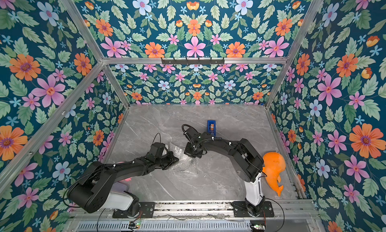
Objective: Wrap dinner plates in bubble wrap
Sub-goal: Wrap the plate in the bubble wrap.
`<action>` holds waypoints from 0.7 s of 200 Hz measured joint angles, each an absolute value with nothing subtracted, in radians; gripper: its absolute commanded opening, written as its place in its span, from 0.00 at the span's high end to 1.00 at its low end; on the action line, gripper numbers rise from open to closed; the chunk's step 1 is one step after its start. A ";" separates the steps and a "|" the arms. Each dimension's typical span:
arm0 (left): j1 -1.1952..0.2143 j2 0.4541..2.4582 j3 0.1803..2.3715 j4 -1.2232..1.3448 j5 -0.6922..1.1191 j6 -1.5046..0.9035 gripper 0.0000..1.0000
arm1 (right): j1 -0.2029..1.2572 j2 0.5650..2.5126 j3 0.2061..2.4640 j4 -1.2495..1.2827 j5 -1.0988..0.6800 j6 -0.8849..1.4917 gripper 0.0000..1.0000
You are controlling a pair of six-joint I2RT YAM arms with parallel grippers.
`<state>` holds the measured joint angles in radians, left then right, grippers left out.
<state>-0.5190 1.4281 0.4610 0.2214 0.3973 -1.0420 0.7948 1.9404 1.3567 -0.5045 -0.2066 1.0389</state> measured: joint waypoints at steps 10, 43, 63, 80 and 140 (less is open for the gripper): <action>-0.522 1.428 0.473 0.210 0.393 -1.039 0.95 | 0.797 1.956 1.356 -0.500 -0.210 1.037 0.96; -0.534 1.438 0.531 0.202 0.390 -1.029 0.95 | 0.806 1.974 1.343 -0.482 -0.217 1.037 0.96; -0.541 1.449 0.557 0.204 0.390 -1.023 0.95 | 0.805 1.969 1.342 -0.480 -0.218 1.040 0.96; -0.544 1.476 0.568 0.213 0.392 -1.021 0.96 | 0.805 1.963 1.343 -0.484 -0.217 1.040 0.96; -0.546 1.579 0.551 0.303 0.417 -1.032 0.97 | 0.804 1.939 1.361 -0.518 -0.212 1.039 0.83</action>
<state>-0.5457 1.5795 0.5514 0.3027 0.4168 -1.0325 0.8036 1.9392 1.3613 -0.5182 -0.2123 1.0393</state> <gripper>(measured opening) 0.050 0.095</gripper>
